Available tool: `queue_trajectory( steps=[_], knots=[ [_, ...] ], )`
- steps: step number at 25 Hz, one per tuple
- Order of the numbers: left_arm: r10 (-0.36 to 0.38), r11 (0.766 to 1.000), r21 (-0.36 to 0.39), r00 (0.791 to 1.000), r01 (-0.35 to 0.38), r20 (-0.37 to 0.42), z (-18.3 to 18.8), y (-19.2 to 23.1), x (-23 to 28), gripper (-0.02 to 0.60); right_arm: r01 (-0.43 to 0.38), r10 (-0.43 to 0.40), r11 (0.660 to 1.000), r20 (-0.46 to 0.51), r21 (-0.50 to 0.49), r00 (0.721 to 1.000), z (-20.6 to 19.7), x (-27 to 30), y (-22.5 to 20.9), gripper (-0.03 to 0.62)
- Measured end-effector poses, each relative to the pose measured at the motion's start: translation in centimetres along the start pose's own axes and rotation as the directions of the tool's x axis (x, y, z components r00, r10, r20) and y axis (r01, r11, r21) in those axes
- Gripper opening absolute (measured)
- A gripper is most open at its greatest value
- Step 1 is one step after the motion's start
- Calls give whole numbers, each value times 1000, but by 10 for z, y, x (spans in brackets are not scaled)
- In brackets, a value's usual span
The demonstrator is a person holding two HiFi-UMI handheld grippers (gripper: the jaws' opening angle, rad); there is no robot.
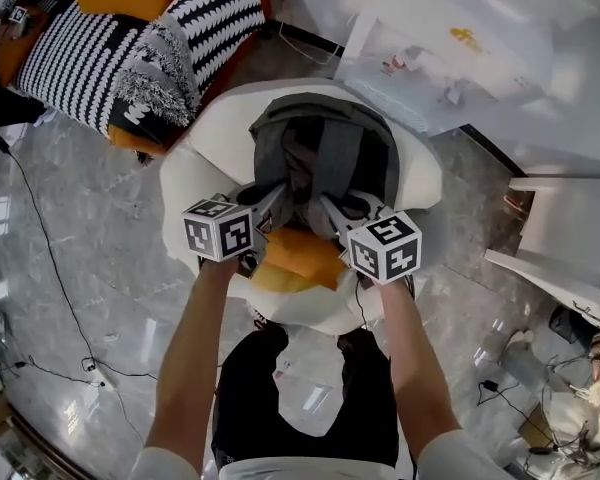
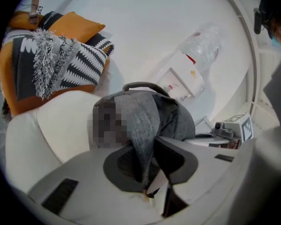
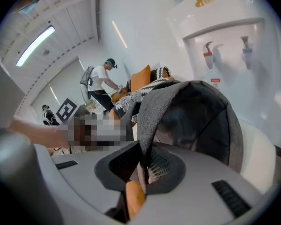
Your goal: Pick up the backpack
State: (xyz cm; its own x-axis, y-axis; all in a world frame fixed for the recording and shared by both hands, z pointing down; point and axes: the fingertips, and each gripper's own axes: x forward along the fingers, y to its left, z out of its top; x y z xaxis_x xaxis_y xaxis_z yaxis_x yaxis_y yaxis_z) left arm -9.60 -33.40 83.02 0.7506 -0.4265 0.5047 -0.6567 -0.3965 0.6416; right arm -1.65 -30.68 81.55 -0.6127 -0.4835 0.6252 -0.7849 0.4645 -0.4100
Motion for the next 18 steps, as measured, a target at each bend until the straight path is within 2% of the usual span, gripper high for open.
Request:
queue_trajectory(
  steps=[3, 12, 18],
  knots=[
    [10, 1000, 9, 1000, -10, -13, 1, -10, -9, 100, -2, 2, 1000, -3, -3, 1000, 5, -12, 8, 37],
    [15, 1000, -25, 999, -16, -38, -13, -42, -33, 100, -9, 9, 999, -6, 37, 1000, 5, -47, 29, 37],
    [21, 998, -53, 1000, -22, -14, -19, -61, -48, 98, -13, 13, 999, 0, 48, 1000, 6, -68, 44, 37]
  ],
)
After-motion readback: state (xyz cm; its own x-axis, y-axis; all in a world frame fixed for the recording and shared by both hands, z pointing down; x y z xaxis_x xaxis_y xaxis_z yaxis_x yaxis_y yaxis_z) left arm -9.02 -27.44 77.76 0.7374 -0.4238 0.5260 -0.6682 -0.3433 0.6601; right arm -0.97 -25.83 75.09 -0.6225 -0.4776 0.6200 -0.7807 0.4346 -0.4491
